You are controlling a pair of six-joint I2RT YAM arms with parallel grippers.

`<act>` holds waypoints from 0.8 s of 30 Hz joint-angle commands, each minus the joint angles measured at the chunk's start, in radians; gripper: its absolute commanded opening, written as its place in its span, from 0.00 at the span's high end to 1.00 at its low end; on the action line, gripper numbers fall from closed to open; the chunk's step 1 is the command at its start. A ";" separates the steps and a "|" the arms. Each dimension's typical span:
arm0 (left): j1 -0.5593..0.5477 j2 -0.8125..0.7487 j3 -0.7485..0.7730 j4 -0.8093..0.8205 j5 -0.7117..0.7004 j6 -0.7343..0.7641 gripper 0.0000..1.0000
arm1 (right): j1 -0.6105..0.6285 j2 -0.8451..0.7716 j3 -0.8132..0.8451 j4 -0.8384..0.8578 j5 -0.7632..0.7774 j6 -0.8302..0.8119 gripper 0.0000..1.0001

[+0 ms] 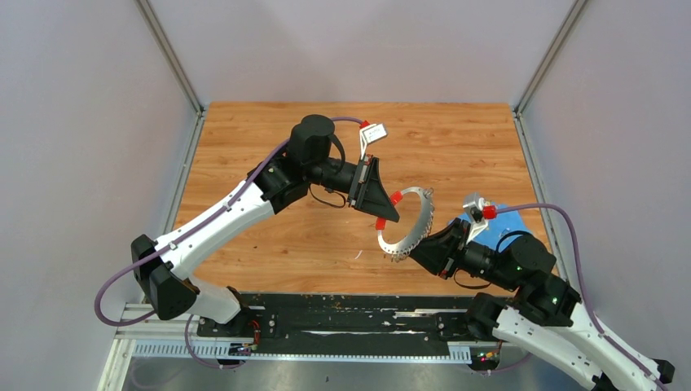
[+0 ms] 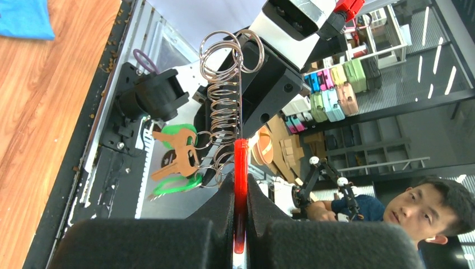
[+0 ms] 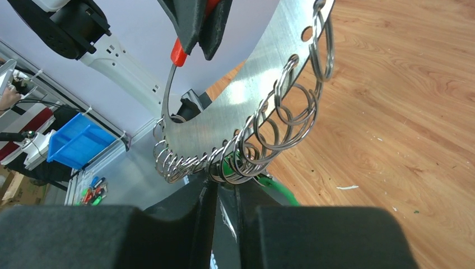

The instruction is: Remove the keys from the keyring

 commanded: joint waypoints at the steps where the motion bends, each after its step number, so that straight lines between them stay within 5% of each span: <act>1: -0.008 -0.002 0.018 -0.005 0.040 -0.020 1.00 | 0.006 -0.020 -0.013 0.038 -0.017 0.000 0.81; 24: -0.008 0.002 -0.015 0.094 0.029 -0.152 1.00 | 0.006 -0.080 -0.015 -0.055 0.047 0.096 0.77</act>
